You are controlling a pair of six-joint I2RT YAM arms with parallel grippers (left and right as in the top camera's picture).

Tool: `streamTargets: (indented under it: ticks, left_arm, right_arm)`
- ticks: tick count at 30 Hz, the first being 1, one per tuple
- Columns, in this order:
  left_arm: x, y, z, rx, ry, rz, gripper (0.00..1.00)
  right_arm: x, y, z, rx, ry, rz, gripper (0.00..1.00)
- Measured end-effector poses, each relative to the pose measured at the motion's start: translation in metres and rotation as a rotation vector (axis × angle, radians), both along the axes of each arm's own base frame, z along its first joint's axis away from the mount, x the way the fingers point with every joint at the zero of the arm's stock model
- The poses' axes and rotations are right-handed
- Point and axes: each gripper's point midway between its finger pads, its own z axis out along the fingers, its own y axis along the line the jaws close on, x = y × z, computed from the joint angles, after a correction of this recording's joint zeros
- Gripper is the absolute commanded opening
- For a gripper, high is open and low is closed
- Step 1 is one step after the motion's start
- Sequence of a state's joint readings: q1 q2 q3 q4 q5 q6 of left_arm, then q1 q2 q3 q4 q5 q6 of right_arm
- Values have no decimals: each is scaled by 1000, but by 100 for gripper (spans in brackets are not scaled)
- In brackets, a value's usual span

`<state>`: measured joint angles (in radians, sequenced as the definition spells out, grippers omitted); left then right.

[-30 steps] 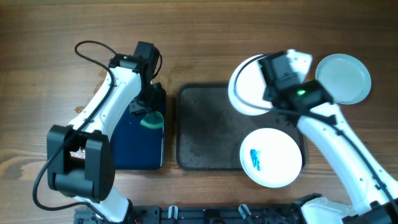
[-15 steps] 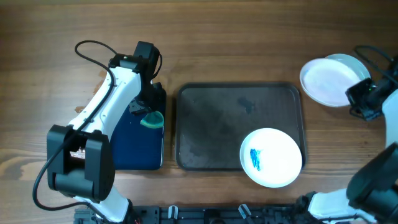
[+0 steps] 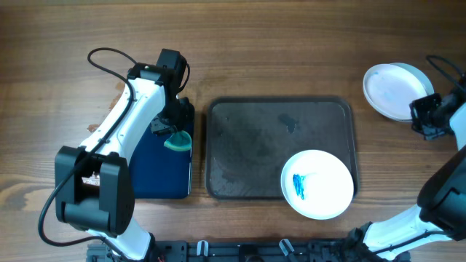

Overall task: Clean dirty plates on tray and stack at the side
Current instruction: 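Carry the plate right and stack it on the cleaned plate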

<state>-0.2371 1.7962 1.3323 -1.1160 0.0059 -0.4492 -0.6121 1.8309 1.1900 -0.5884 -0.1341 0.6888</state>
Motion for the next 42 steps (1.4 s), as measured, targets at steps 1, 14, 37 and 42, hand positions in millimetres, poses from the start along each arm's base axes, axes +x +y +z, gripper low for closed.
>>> streamTargets:
  ticks: [1,14,37,42]
  left_arm:
    - [0,0,0,0,0,0,4]
    - [0,0,0,0,0,0,4]
    - [4,-2,0,-7,-16,-4,4]
    - [5,-2,0,-8,-20,-15,4]
  right_arm:
    - [-2,-3,0,2,-1,-15,4]
    - [-7,-18,2,-11,-19,-20,73]
    - [-34,245,84,273,116,846,92]
    - [-75,259,52,289,290,832,98]
